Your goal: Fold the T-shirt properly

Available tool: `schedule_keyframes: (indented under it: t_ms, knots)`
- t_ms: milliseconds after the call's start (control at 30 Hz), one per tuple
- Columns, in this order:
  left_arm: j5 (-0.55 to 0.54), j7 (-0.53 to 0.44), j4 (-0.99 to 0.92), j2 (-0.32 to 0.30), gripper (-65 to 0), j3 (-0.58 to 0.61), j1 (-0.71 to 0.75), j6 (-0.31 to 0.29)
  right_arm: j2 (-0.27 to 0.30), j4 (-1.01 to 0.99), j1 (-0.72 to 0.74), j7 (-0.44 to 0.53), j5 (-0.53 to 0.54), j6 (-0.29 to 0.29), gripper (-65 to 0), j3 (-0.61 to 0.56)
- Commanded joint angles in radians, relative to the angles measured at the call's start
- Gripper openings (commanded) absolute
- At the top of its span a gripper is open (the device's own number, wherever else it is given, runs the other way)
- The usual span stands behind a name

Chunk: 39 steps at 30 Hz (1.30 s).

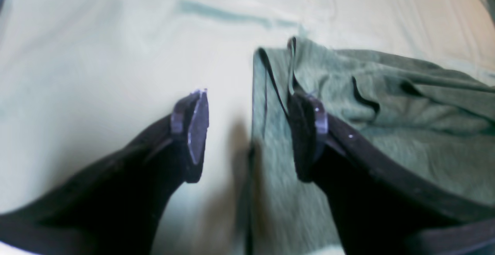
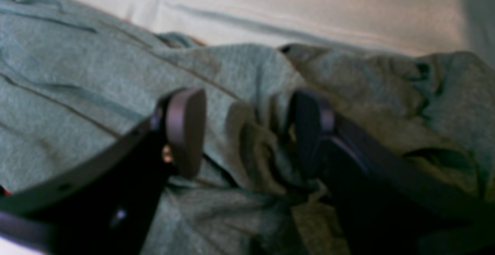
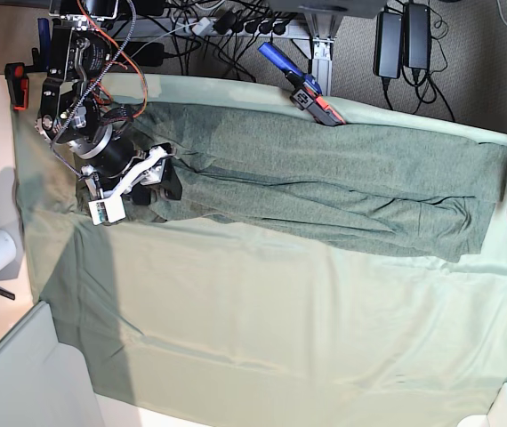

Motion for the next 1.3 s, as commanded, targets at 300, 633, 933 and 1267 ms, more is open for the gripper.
schedule_keyframes:
  t_ms: [300,633,933,1267]
  knots:
    - [-0.044,-0.013,0.002,0.068,-28.5,-0.006,0.018,0.005,0.013,0.019,0.013,0.022,0.013,0.001,-28.9,0.009]
    - [-0.019,-0.024,-0.121,0.087,-28.5,-0.006,-0.030,0.005,0.013,0.019,0.013,0.021,0.016,0.001,-29.0,0.009]
    - [-0.019,-0.023,-0.132,0.087,-28.5,0.034,-0.056,0.004,0.013,0.019,0.013,0.021,0.016,0.001,-29.0,0.009]
    - [-0.018,-0.017,-0.132,0.087,-28.5,0.084,-0.077,0.002,0.013,0.019,0.013,0.018,0.014,0.001,-29.0,0.009]
